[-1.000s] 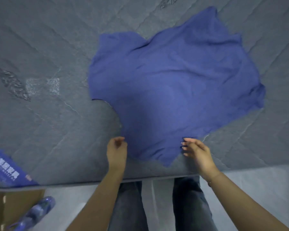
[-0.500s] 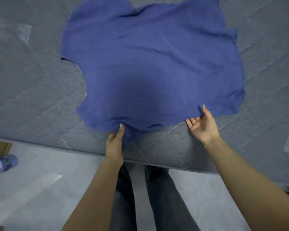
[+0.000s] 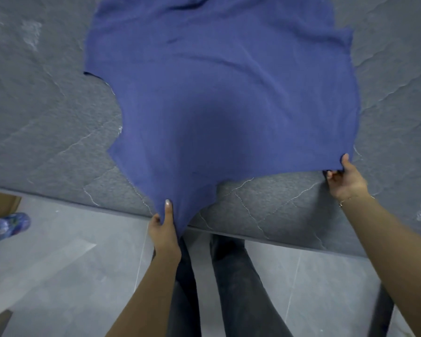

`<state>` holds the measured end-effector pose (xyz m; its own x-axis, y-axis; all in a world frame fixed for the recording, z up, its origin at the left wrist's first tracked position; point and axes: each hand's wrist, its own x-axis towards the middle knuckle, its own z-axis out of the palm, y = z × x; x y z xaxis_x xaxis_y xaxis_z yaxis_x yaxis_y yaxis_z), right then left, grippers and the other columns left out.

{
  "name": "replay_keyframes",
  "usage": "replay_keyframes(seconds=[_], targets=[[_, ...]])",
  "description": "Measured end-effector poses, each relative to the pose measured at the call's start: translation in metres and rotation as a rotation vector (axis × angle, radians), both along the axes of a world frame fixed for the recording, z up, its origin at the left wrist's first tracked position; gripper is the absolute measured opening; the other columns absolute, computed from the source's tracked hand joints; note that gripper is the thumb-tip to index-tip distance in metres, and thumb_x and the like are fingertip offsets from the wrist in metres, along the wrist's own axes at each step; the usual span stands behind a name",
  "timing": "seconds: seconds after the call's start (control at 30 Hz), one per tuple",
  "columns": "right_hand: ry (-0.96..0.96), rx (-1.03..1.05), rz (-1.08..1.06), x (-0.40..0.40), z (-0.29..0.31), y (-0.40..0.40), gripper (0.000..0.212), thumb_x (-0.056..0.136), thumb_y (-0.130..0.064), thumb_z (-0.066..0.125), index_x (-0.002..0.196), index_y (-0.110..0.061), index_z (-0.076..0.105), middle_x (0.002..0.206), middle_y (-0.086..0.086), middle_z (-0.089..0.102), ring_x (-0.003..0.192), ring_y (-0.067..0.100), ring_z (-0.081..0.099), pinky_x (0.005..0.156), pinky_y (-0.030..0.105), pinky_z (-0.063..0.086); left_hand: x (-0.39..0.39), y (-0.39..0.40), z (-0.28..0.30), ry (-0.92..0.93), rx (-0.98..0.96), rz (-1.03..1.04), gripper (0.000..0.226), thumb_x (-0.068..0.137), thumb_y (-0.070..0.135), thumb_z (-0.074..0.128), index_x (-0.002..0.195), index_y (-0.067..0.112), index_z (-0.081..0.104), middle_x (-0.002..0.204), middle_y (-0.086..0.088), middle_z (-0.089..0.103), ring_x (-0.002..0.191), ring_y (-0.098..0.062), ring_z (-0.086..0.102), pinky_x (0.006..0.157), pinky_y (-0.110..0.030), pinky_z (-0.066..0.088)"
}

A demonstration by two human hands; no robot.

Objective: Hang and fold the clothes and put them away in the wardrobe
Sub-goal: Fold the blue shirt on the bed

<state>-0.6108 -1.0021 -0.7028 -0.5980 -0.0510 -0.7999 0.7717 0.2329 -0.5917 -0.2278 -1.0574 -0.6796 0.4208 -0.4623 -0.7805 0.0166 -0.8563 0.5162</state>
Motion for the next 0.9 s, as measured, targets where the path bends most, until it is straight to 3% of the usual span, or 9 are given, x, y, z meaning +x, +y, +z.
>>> replay_keyframes(seconds=[0.13,0.2,0.33,0.4,0.53,0.63,0.7,0.8,0.9], targets=[[0.053,0.065,0.232,0.001,0.001,0.009,0.046,0.087,-0.035,0.071,0.121,-0.014,0.048,0.098,0.002,0.068,0.074,0.016,0.068,0.073,0.033,0.058,-0.002,0.009,0.009,0.041,-0.025,-0.083,0.021,0.084,0.036,0.073,0.090,0.016,0.072,0.091,0.001,0.075,0.090,-0.021,0.069,0.075,-0.030,0.056],[0.023,0.051,0.289,0.002,0.004,0.011,0.042,0.089,-0.030,0.070,0.123,-0.013,0.052,0.099,0.002,0.068,0.073,0.013,0.069,0.077,0.032,0.057,-0.002,0.010,0.016,0.098,-0.045,-0.028,0.016,0.088,0.027,0.071,0.099,0.017,0.071,0.099,0.004,0.075,0.099,-0.019,0.069,0.080,-0.030,0.055],[-0.140,-0.073,0.152,-0.006,0.015,0.007,0.021,0.096,-0.027,0.055,0.116,-0.023,0.058,0.100,-0.005,0.072,0.087,0.011,0.071,0.078,0.027,0.057,-0.003,-0.011,0.035,0.250,-0.070,0.132,0.035,0.092,0.019,0.063,0.126,0.007,0.061,0.117,-0.006,0.070,0.108,-0.023,0.067,0.089,-0.036,0.056],[-0.153,-0.113,0.090,-0.013,0.023,-0.002,0.009,0.096,-0.027,0.052,0.099,-0.025,0.060,0.083,-0.007,0.074,0.077,0.007,0.072,0.068,0.021,0.057,-0.007,-0.035,0.047,0.306,-0.137,0.094,0.030,0.093,0.019,0.062,0.121,0.009,0.064,0.114,-0.004,0.072,0.104,-0.019,0.069,0.079,-0.032,0.059],[-0.152,-0.193,0.063,-0.033,0.044,-0.043,0.015,0.096,-0.028,0.050,0.086,-0.020,0.059,0.066,-0.007,0.071,0.067,0.005,0.071,0.066,0.018,0.057,-0.027,-0.114,0.072,0.288,-0.289,0.033,0.018,0.092,0.014,0.062,0.110,0.011,0.067,0.096,0.002,0.075,0.083,-0.011,0.071,0.060,-0.025,0.056],[-0.167,-0.250,0.065,-0.049,0.054,-0.082,0.014,0.073,-0.022,0.062,0.085,-0.015,0.058,0.063,-0.004,0.071,0.066,0.006,0.072,0.064,0.020,0.057,-0.049,-0.185,0.075,0.284,-0.287,-0.009,0.015,0.091,0.015,0.065,0.106,0.013,0.064,0.091,0.000,0.072,0.082,-0.013,0.069,0.062,-0.028,0.058],[-0.179,-0.283,0.069,-0.059,0.053,-0.107,0.016,0.074,-0.021,0.062,0.087,-0.013,0.058,0.069,-0.001,0.073,0.068,0.009,0.073,0.061,0.022,0.057,-0.062,-0.223,0.073,0.340,-0.274,-0.035,0.023,0.092,0.028,0.066,0.110,0.014,0.063,0.103,-0.003,0.072,0.091,-0.017,0.069,0.070,-0.032,0.060],[-0.181,-0.273,0.122,-0.064,0.043,-0.129,0.024,0.092,-0.038,0.055,0.097,-0.014,0.056,0.099,0.004,0.073,0.090,0.018,0.073,0.078,0.031,0.059,-0.068,-0.245,0.063,0.380,-0.169,-0.190,0.047,0.095,0.058,0.047,0.119,0.018,0.056,0.112,-0.001,0.068,0.097,-0.016,0.068,0.075,-0.029,0.057],[-0.176,-0.096,0.258,-0.049,0.037,-0.122,0.023,0.095,-0.040,0.050,0.088,-0.018,0.054,0.099,0.003,0.065,0.091,0.017,0.067,0.078,0.031,0.056,-0.055,-0.218,0.041,0.282,-0.069,-0.139,0.032,0.101,0.046,0.041,0.108,0.017,0.055,0.097,0.002,0.063,0.083,-0.010,0.062,0.070,-0.020,0.051]])
